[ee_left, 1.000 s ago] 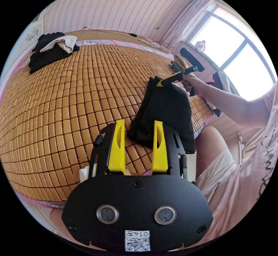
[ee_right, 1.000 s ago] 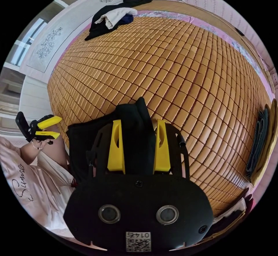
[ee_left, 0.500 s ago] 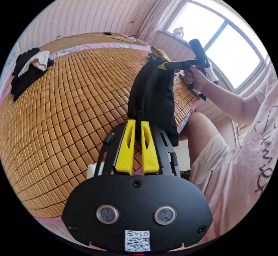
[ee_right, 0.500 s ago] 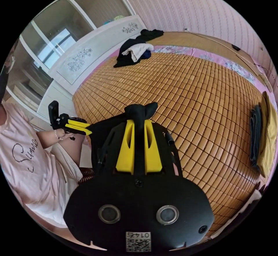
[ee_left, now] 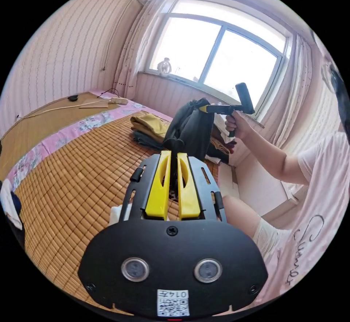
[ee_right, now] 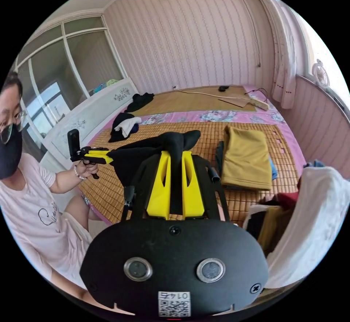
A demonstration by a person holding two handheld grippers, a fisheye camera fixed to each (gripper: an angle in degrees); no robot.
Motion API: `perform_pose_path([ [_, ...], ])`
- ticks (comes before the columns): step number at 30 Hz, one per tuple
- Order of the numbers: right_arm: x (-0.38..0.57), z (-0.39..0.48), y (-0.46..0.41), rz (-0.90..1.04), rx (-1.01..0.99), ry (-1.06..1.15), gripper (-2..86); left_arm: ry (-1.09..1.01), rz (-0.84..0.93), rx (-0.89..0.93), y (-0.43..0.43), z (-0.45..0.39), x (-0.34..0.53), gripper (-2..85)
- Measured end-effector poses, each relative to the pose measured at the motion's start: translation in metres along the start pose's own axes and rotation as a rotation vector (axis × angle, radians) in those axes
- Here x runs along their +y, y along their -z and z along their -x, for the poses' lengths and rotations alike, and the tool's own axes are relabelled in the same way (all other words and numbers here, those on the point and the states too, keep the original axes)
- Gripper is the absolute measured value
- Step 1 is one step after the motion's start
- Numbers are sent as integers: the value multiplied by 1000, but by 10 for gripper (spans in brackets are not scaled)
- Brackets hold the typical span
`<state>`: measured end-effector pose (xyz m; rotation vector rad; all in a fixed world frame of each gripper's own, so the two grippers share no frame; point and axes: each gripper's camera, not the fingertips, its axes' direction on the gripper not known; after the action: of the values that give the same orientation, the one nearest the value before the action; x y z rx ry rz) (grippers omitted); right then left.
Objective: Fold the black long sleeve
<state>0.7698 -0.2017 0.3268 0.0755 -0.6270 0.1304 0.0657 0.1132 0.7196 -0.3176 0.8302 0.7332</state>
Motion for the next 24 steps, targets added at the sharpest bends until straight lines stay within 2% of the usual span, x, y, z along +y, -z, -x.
perform_pose_path([
  [2,-44,-49,-5,68,71,-91,65,48,-13,4,-45,29,-47,38],
  [5,-103,-132,-39,176,220,-303,112,115,53,-197,-111,72,-104,56],
  [6,-110,-153,-53,201,293,-402,128,162,84,-258,-125,90,-111,60],
  [8,-106,-163,-69,197,323,-471,131,241,101,-262,-128,117,-106,64],
  [11,-87,-137,-90,163,270,-358,128,323,117,-206,-103,148,-69,67],
  [13,-67,-108,-108,197,268,-246,126,326,132,-231,-73,155,-35,67],
  [16,-37,-56,-143,255,213,-99,125,353,164,-314,-7,163,35,67],
  [19,-27,6,-186,260,73,32,122,453,185,-406,70,177,103,74],
  [22,-34,89,-251,283,-78,216,150,602,104,-529,158,198,161,82],
  [24,-52,163,-313,376,-158,362,165,710,27,-625,222,221,194,85],
])
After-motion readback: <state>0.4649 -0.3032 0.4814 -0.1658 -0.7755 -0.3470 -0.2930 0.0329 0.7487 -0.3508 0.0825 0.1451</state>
